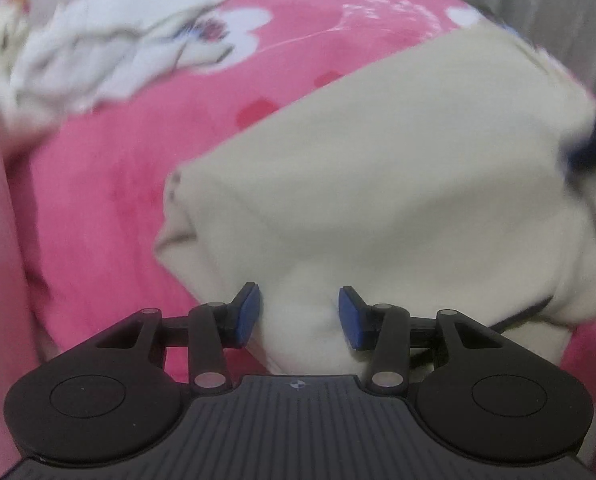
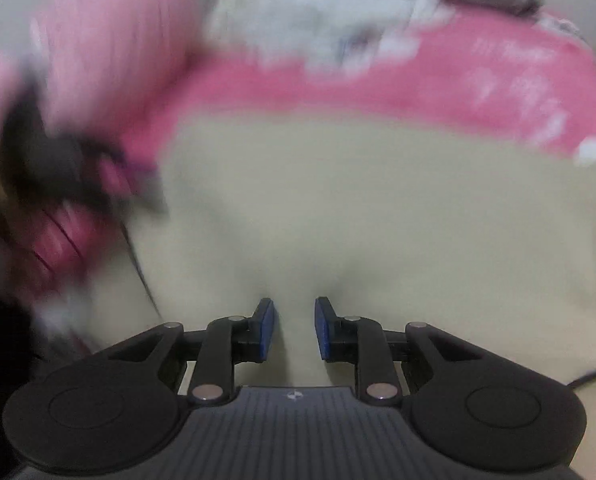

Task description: Fold clothes

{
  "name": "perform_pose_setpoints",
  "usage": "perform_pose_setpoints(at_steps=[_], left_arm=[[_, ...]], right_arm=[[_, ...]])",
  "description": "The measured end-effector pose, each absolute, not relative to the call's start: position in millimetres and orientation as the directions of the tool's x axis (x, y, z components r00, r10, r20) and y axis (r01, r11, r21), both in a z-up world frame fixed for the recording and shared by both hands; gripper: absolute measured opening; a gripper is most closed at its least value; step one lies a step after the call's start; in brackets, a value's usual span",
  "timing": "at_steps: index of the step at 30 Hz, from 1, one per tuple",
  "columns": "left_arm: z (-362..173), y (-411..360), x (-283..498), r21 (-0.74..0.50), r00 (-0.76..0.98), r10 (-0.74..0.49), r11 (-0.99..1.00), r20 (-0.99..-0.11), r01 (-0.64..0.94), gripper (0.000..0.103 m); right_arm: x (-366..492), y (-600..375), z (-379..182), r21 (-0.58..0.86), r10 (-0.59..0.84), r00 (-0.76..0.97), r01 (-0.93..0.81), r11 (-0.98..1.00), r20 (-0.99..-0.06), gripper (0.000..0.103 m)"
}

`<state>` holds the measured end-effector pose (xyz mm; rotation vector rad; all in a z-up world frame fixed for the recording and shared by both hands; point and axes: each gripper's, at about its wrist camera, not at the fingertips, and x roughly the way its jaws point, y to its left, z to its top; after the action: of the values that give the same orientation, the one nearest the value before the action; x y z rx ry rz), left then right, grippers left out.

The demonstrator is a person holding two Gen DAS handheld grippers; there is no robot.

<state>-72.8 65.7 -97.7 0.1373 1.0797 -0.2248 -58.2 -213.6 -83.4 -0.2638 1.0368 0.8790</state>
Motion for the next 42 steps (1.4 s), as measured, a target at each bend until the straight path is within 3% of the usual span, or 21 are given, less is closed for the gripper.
perform_pose_setpoints(at_steps=[3,9,13,17,20,22,24,29,32,35,38,42], left_arm=[[-83.9,81.1,-71.9,-0.079,0.464,-0.15,0.982,-0.873,0.169,0.044],[-64.8,101.5,-69.7,-0.081,0.536,-0.106,0.994,-0.838,0.071,0.044],[-67.5,119.5,-65.7,-0.105,0.537,-0.07,0.994,-0.841,-0.034,0.044],[-71.2,140.3,-67.0,-0.136,0.526,-0.049,0.982,-0.849,-0.129,0.044],[-74.6,153.5,-69.0,-0.205,0.506,-0.087,0.962,-0.858,-0.182,0.045],[-77.9,161.5,-69.8,-0.257,0.488,-0.122,0.941,-0.864,-0.22,0.045],[-82.2,167.7,-70.7,-0.315,0.459,-0.172,0.914,-0.871,-0.255,0.045],[-91.9,168.3,-74.8,-0.386,0.396,-0.268,0.886,-0.878,-0.257,0.054],[-99.6,164.8,-77.0,-0.398,0.369,-0.29,0.88,-0.883,-0.26,0.054],[-105.2,162.6,-79.9,-0.411,0.362,-0.304,0.871,-0.881,-0.268,0.054],[-105.6,163.9,-82.4,-0.436,0.359,-0.331,0.858,-0.873,-0.27,0.054],[-112.7,167.6,-83.4,-0.55,0.346,-0.45,0.783,-0.823,-0.291,0.054]], right_arm=[[-62.0,-197.4,-73.1,0.149,0.483,0.241,-0.756,0.637,-0.842,0.025],[-90.5,-175.1,-33.1,0.179,0.635,0.188,-0.865,0.468,-0.749,0.027],[-104.3,-157.1,-98.9,0.14,0.557,0.171,-0.87,0.472,-0.813,0.027],[-95.5,-150.5,-79.3,0.16,0.519,0.159,-0.841,0.517,-0.84,0.027],[-101.4,-144.0,-61.8,0.208,0.595,0.154,-0.844,0.494,-0.788,0.029],[-109.0,-137.4,-54.9,0.211,0.646,0.171,-0.858,0.469,-0.744,0.04],[-119.5,-130.2,-54.8,0.223,0.674,0.164,-0.865,0.449,-0.721,0.041],[-154.0,-106.5,-71.7,0.233,0.653,0.054,-0.909,0.345,-0.755,0.042],[-182.4,-95.1,-72.9,0.133,0.634,0.057,-0.96,0.248,-0.771,0.043],[-200.8,-90.7,-67.9,-0.012,0.644,0.145,-0.979,0.206,-0.751,0.051],[-193.4,-89.3,-61.8,-0.066,0.657,0.232,-0.961,0.267,-0.717,0.058],[-162.5,-91.7,-60.7,-0.003,0.635,0.305,-0.903,0.43,-0.71,0.066]])
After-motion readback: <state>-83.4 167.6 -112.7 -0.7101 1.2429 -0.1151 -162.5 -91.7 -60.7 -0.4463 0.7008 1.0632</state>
